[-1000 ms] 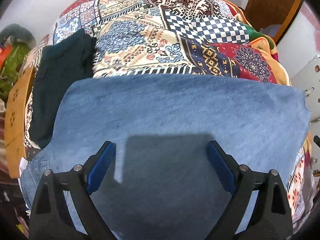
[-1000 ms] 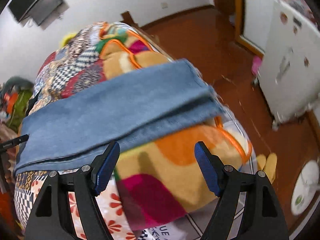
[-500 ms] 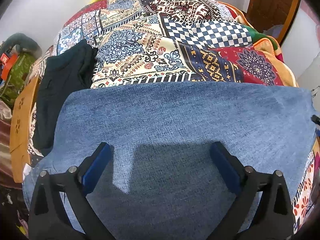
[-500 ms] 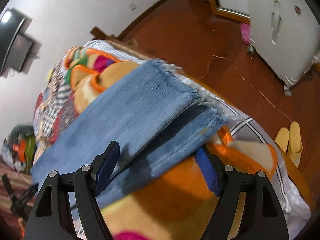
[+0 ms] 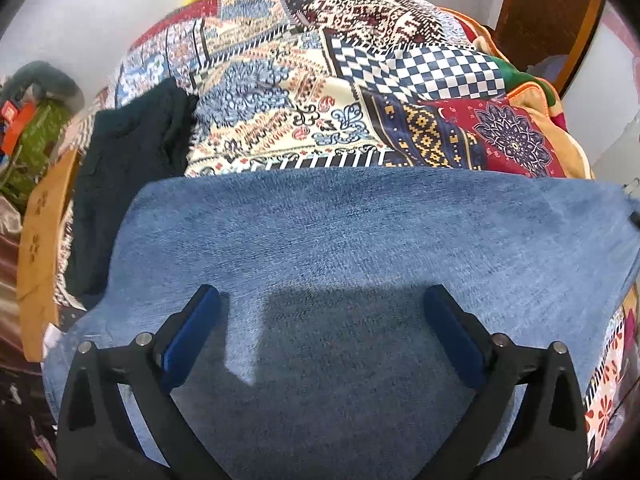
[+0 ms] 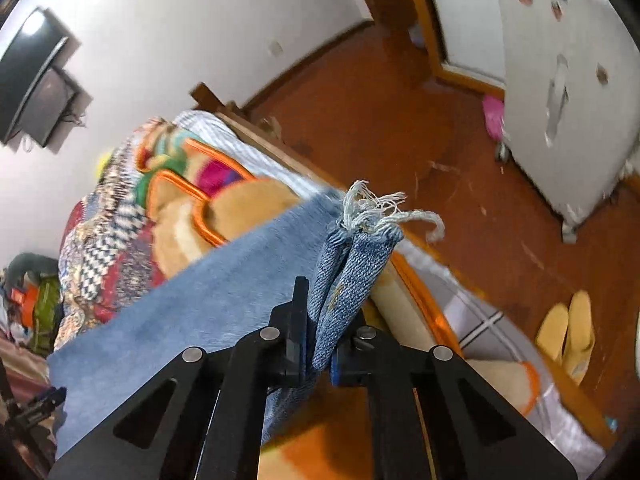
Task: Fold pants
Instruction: 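Grasp the frayed leg hem with the right tool and lift it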
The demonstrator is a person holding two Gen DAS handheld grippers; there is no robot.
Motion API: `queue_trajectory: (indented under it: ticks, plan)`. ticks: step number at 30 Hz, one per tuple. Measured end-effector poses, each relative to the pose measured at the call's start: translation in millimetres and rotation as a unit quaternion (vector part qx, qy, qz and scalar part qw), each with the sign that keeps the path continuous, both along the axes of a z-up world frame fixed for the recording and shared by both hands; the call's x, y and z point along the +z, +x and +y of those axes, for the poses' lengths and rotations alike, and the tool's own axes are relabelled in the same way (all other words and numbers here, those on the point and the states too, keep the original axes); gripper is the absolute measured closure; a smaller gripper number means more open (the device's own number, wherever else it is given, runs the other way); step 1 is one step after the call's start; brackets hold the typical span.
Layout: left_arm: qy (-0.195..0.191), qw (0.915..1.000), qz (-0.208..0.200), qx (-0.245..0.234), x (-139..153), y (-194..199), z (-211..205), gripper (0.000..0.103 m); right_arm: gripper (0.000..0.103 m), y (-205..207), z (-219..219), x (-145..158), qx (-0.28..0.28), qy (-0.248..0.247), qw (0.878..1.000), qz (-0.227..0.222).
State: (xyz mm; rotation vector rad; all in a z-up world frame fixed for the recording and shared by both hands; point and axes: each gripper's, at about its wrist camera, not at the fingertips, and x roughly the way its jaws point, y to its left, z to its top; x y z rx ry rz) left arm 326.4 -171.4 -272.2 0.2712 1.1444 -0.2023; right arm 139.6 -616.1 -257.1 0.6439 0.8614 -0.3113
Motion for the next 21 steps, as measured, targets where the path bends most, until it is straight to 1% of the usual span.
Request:
queue_trajectory:
  ticks: [3,7,8,11,14,16,18,21]
  plan:
    - [0.015,0.9993,-0.031,-0.015,15.5,-11.8,-2.1,0.000,0.096,-3.1,5.4,30.3,0.014,-0.017,0.999,-0.035]
    - [0.014,0.9963,-0.080,-0.028,49.7,-31.1,3.4,0.000,0.097,-2.4,23.5,81.5,0.043,-0.037,0.994,-0.097]
    - [0.012,0.9952,-0.093,-0.028,59.6,-35.8,6.4,0.000,0.097,-1.3,32.4,97.3,0.055,-0.043,0.991,-0.115]
    - [-0.002,0.9919,-0.125,-0.020,87.5,-46.2,21.1,0.000,0.097,2.9,58.2,131.1,0.089,-0.057,0.982,-0.156]
    - [-0.024,0.9889,-0.147,-0.003,110.1,-53.6,41.1,0.000,0.097,8.6,91.7,161.0,0.135,-0.063,0.970,-0.192]
    - [-0.038,0.9867,-0.158,0.009,120.9,-59.1,56.1,0.000,0.097,14.2,119.0,174.9,0.171,-0.069,0.961,-0.208]
    - [-0.044,0.9850,-0.166,0.017,127.0,-63.7,67.0,0.000,0.097,20.0,144.0,179.9,0.202,-0.071,0.953,-0.215]
    - [-0.049,0.9831,-0.174,0.027,128.8,-71.7,85.1,0.000,0.097,32.2,186.9,176.2,0.254,-0.067,0.941,-0.213]
